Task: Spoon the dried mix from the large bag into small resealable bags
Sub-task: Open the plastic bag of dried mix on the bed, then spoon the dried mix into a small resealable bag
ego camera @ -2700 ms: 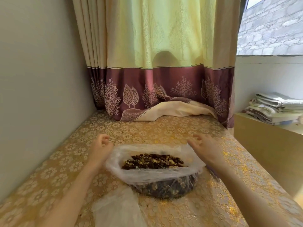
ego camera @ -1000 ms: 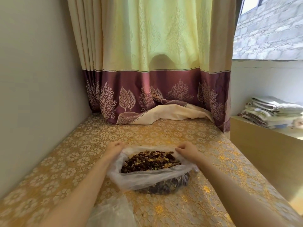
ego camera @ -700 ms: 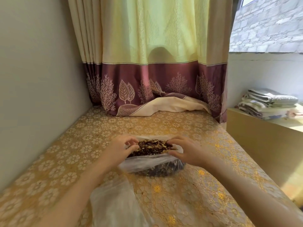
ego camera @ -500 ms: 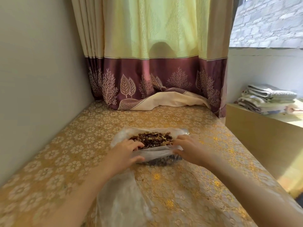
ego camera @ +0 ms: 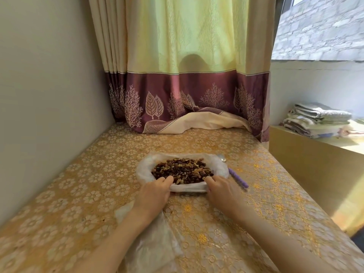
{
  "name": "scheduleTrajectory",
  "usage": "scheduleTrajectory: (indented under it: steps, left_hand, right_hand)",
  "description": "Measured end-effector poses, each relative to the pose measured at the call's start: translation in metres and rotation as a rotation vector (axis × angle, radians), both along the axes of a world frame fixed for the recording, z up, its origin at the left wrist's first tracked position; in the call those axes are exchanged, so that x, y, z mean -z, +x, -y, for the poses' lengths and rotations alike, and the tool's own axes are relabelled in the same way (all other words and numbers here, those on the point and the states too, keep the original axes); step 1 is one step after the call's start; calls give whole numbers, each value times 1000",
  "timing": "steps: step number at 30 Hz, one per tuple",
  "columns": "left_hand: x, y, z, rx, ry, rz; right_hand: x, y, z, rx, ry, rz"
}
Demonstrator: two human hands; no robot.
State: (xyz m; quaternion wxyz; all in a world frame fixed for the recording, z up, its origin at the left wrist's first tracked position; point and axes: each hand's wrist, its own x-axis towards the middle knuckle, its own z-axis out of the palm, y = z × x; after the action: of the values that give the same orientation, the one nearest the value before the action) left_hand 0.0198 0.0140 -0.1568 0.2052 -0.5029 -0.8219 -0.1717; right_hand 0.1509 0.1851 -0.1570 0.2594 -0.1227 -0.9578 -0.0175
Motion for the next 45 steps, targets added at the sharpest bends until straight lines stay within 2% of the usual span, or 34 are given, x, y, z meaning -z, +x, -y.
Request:
scheduleTrajectory:
  steps: [4, 9, 12, 15, 19, 24, 29, 36, 38, 42, 45]
  left_hand:
    - [11, -11, 8, 64, -4, 27]
    - [14, -17, 14, 43, -155, 77]
    - [7, -19, 24, 65, -112, 253]
    - [0, -25, 44, -16, -54, 389]
    - [-6, -36, 75, -203, -193, 481]
    - [-3, -36, 95, -241, -182, 556]
    - [-3, -35, 95, -247, 24, 602]
    - [-10, -58, 101, -344, 166, 512]
    - [-17, -62, 101, -377, 332, 480]
    - [-41, -62, 99, -530, 841, 312]
    - [-59, -53, 89, -467, 1013, 194]
  right_hand:
    - [15, 6, -8, -49, -101, 62]
    - [18, 8, -11, -50, -194, 164]
    - [18, 12, -6, -1, -195, 147]
    - [18, 15, 6, 38, -196, 54]
    - [14, 9, 38, -90, -304, -48]
    - [12, -12, 90, -371, -410, 97]
    - [13, -30, 107, -402, -407, 224]
    - [17, -46, 104, -392, -367, 303]
    - [17, -51, 104, -378, -346, 312]
    - [15, -56, 103, -372, -422, 293]
    - [14, -55, 101, -373, -508, 208]
